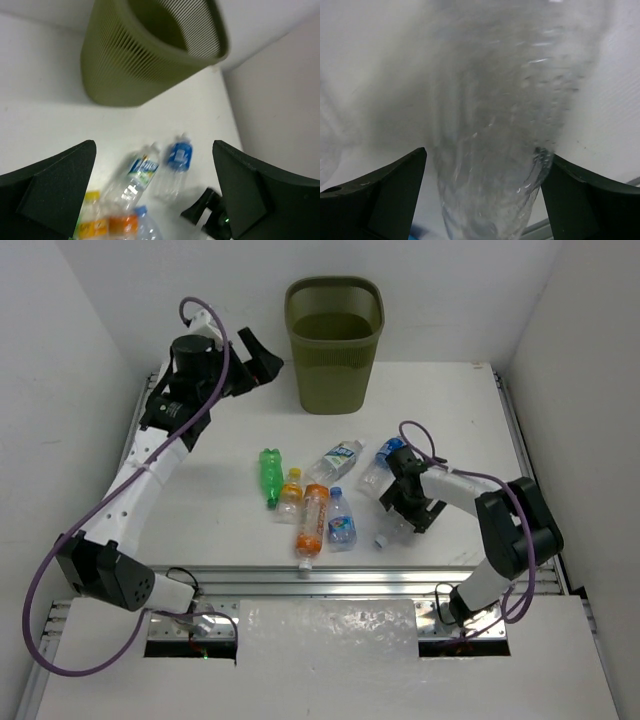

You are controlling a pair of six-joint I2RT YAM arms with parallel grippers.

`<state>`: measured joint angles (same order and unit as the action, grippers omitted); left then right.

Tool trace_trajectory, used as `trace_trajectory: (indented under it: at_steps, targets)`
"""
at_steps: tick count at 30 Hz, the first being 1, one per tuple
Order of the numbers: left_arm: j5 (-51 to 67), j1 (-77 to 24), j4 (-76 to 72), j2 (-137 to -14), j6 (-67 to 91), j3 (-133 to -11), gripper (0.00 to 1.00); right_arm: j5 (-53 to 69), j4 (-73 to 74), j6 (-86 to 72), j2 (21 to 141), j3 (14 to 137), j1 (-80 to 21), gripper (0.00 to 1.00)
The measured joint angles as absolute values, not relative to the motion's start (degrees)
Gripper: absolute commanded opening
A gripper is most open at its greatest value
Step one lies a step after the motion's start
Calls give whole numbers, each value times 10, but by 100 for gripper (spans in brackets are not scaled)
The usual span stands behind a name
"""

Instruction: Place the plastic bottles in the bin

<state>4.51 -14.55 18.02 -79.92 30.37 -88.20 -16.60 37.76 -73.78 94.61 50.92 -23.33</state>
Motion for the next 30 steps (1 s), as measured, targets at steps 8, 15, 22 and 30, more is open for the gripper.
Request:
trace_trajectory:
  at_steps: [8,15,22,30]
  targets:
    - [71,-160,295,-848,275,-920,100,-166,280,-670,886,439,-202,33]
    - [122,-309,347,-938,266,-1038,100,-51,163,-451,671,426,-199,31]
    - [287,-344,342,-1018,284,-1112,100,213,66,-279,620,513,-204,24]
    - [380,-342,314,-1027,320,-1113,11,295,56,-252,638,559,-203,41]
